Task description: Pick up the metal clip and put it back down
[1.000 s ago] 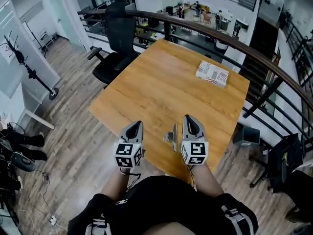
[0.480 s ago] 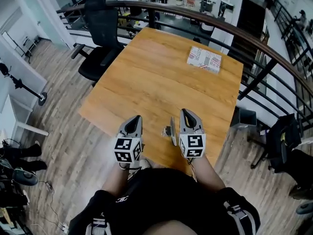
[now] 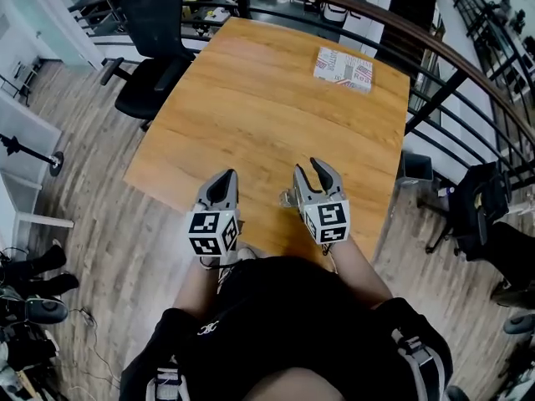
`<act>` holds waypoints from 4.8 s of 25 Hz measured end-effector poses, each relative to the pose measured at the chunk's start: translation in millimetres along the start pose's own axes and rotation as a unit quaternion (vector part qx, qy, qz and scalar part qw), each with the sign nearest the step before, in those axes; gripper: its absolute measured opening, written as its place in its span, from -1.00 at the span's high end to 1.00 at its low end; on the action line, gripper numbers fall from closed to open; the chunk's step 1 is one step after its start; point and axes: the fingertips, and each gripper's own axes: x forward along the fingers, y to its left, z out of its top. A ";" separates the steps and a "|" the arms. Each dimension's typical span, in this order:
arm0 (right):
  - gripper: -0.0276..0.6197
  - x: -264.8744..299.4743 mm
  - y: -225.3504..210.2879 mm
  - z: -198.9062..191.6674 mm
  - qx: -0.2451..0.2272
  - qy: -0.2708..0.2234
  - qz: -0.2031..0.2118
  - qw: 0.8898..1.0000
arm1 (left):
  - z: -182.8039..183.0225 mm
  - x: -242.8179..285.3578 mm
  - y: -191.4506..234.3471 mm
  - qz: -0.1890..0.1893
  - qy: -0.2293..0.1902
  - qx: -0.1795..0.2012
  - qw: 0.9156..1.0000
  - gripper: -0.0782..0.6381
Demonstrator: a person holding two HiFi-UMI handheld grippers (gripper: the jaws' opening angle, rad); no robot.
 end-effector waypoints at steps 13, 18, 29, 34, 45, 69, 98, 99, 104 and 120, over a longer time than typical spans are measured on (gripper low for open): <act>-0.12 32.3 48.8 -120.3 -0.035 0.179 0.075 0.980 | -10.7 -1.8 27.0 0.013 0.003 -0.024 1.000 0.74; -0.20 29.5 63.4 -162.7 -0.057 0.231 0.109 0.965 | -16.1 -9.4 37.1 0.025 0.009 -0.030 0.999 0.74; -0.09 23.2 51.1 -213.5 -0.027 0.309 0.101 0.945 | -18.8 -14.7 42.1 0.039 0.008 -0.042 0.998 0.74; 0.25 24.5 41.0 -220.4 -0.014 0.315 0.082 0.945 | -20.3 -12.7 38.4 0.040 0.012 -0.040 0.998 0.74; 0.85 24.7 10.0 -188.2 -0.016 0.287 0.015 0.958 | -19.4 -6.0 37.2 0.037 0.015 -0.038 0.998 0.74; 0.86 -9.2 -74.6 22.4 -0.006 0.011 -0.118 0.993 | -1.9 22.0 12.4 0.000 0.010 -0.014 1.000 0.74; 0.86 -31.7 -84.8 43.3 -0.130 -0.027 -0.215 0.967 | 8.0 6.2 -6.2 -0.011 -0.009 0.000 1.000 0.74; 0.86 -27.1 -83.0 36.0 -0.146 -0.015 -0.216 0.965 | 6.2 4.0 -4.8 -0.007 -0.008 -0.002 1.000 0.74; 0.86 -2.6 -71.7 -15.4 -0.195 0.056 -0.189 0.961 | 0.3 -6.4 3.3 0.007 -0.005 -0.009 1.000 0.74; 0.86 17.0 -49.0 -163.6 -0.264 0.229 -0.124 0.929 | -2.9 -13.4 11.8 0.020 0.001 -0.011 1.000 0.74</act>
